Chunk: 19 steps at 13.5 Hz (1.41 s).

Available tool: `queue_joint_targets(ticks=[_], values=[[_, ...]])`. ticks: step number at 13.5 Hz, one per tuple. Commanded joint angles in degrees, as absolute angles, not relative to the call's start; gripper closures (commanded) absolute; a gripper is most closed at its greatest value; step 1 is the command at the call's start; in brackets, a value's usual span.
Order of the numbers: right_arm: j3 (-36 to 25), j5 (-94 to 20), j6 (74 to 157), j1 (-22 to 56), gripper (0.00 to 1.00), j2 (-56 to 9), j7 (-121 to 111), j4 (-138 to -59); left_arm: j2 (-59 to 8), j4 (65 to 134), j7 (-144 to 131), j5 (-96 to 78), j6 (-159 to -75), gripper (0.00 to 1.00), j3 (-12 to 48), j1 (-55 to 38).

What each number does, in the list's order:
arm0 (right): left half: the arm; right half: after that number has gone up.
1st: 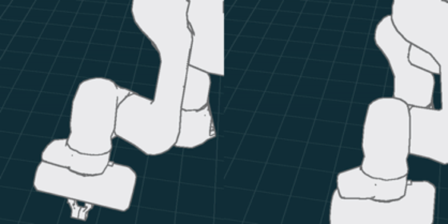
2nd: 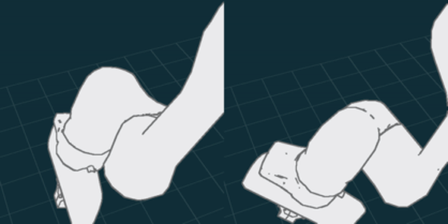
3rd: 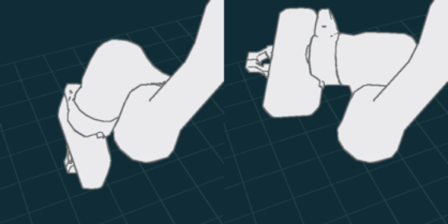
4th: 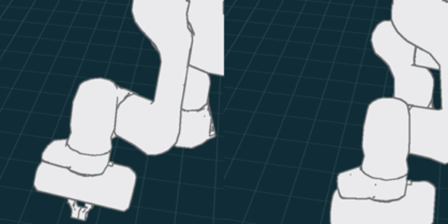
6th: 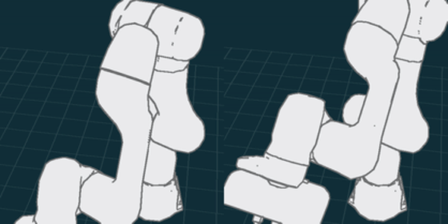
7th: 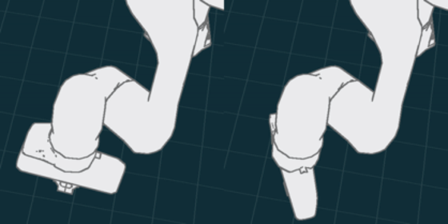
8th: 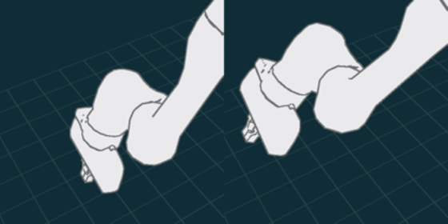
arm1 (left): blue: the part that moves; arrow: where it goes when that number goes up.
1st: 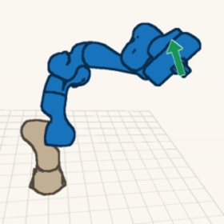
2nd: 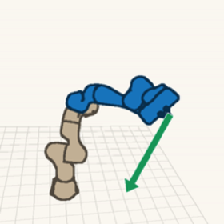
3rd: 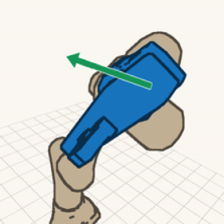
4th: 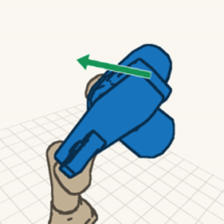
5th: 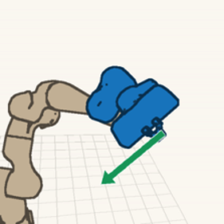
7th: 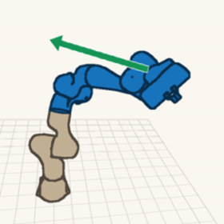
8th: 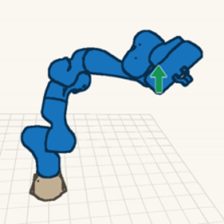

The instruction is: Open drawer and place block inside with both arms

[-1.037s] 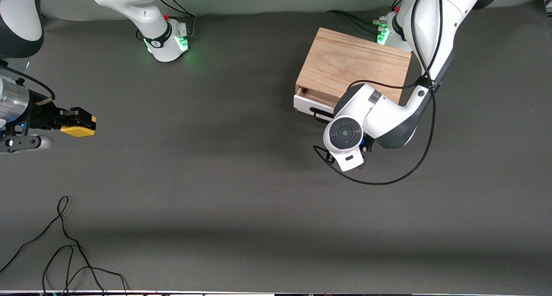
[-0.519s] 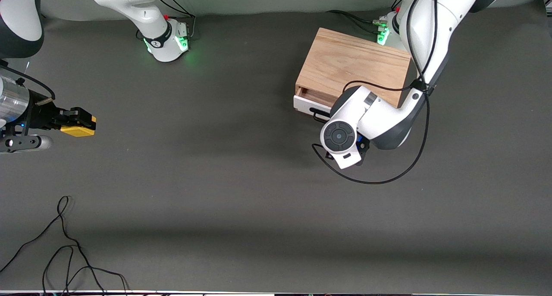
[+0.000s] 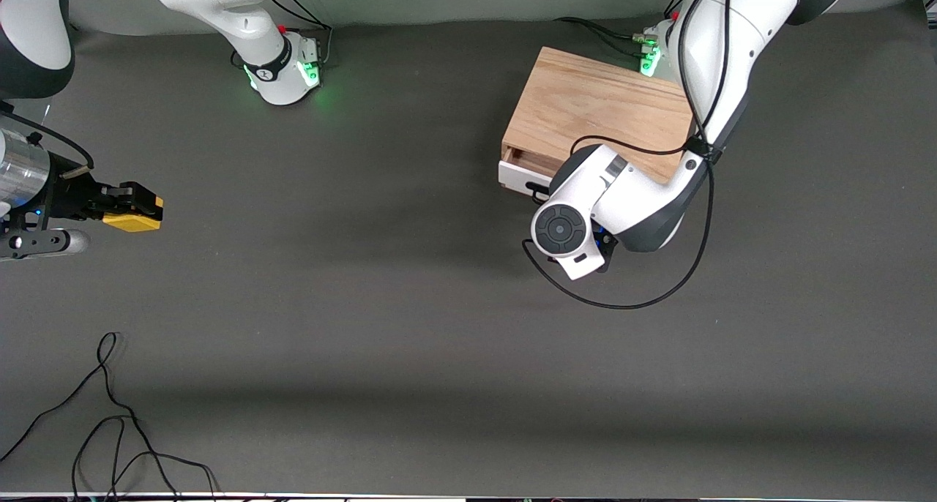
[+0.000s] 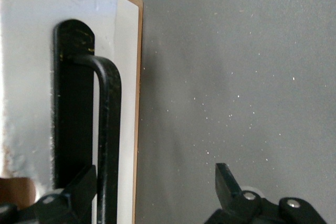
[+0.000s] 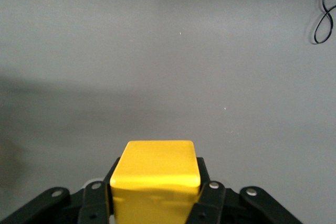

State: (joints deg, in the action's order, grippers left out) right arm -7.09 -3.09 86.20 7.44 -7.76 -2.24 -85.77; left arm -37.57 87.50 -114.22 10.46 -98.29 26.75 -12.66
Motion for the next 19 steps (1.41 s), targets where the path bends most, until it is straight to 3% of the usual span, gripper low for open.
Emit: queue_joint_targets(ticks=[1,8,19], values=[[-7.2,-2.3,85.3,7.6,1.0,-7.8,-1.9,-85.0,-37.4,86.0,-115.8,10.9,-96.0,0.0,26.5,-13.4],[-7.2,-2.3,85.3,7.6,1.0,-7.8,-1.9,-85.0,-38.1,86.0,-115.1,11.7,-97.0,0.0,26.4,-12.9],[-7.2,-2.3,85.2,7.6,1.0,-7.8,-2.0,-85.0,-39.0,85.9,-114.8,14.3,-109.5,0.0,26.3,-12.9]])
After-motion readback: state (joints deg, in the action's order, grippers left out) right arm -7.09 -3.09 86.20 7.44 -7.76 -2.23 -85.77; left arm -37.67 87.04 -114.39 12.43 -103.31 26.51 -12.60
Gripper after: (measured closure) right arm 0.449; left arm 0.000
